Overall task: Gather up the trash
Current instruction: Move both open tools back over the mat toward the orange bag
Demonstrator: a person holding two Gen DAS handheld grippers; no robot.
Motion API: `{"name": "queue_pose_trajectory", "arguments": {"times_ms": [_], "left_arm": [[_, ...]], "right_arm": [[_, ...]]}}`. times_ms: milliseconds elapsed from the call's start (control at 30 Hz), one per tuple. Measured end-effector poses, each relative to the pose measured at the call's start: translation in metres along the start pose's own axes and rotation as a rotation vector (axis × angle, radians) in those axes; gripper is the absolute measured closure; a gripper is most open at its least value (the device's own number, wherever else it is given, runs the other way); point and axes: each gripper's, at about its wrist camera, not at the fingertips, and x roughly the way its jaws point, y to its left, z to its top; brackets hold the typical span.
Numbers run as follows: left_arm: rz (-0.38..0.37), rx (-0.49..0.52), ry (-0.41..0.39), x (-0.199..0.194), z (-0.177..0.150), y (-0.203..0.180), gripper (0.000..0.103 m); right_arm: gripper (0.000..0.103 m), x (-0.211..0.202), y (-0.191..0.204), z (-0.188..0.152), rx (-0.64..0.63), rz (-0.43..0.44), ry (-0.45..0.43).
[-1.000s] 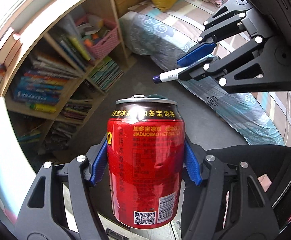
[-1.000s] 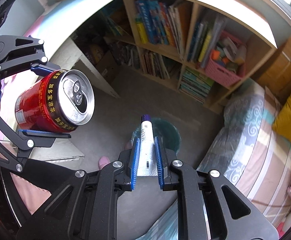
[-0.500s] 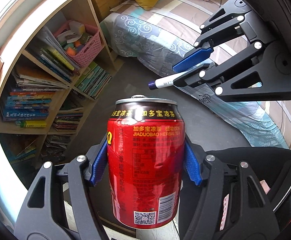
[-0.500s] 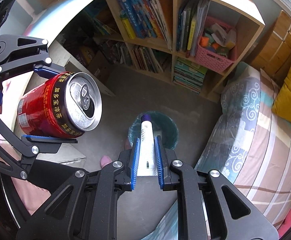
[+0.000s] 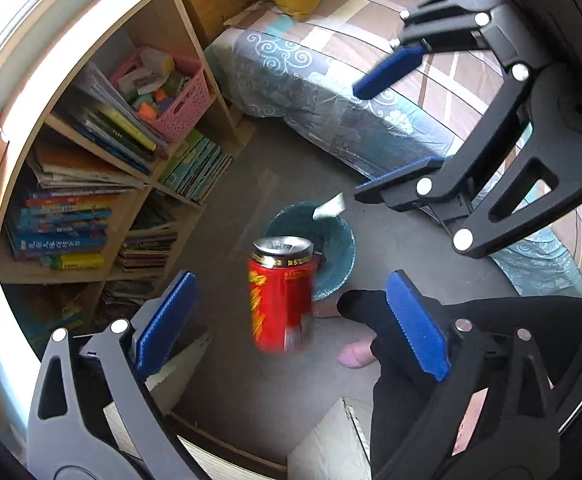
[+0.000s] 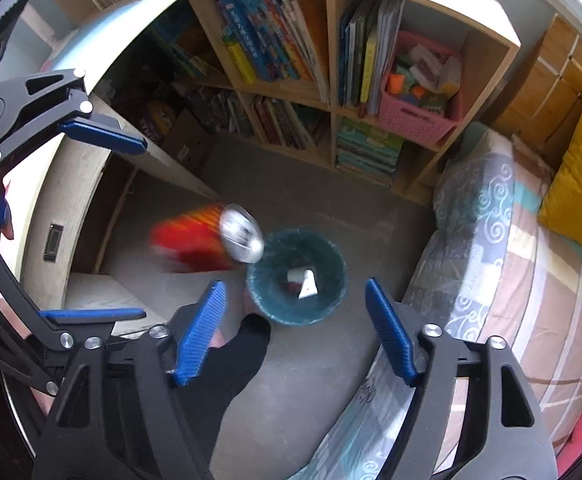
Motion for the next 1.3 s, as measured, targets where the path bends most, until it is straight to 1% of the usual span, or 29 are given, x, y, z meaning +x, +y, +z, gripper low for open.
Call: {"name": "queue_pose_trajectory", "arguments": {"times_ms": [100,400,667,900,1067,1167,1300], "left_arm": [[0.018,-0.001,-0.002,0.001,0.0,0.001,0.007],[0.002,-0.034,-0.008,-0.001,-0.002,0.01,0.007],[0.015,-0.05,-0.013,-0.004,-0.01,0.01,0.007],[0.035,-0.084,-0.025,-0.012,-0.022,0.014,0.007],[0.063,-0.145,-0.025,-0.023,-0.038,0.024,0.007],[0.092,-0.203,-0.027,-0.032,-0.055,0.034,0.007],[0.133,-0.294,-0.035,-0.046,-0.082,0.047,0.007]], "right_arm": [[0.03,0.0,-0.003,0.001,0.0,-0.009,0.01],[0.03,0.001,-0.002,0.003,-0.002,-0.015,0.019],[0.03,0.0,0.004,0.005,-0.01,-0.01,0.014],[0.028,-0.001,0.014,0.012,-0.05,-0.005,0.004],[0.028,-0.001,0.032,0.026,-0.113,0.007,-0.008],[0.028,-0.003,0.048,0.036,-0.165,0.022,-0.022],[0.025,-0.005,0.074,0.05,-0.248,0.044,-0.04]]}}
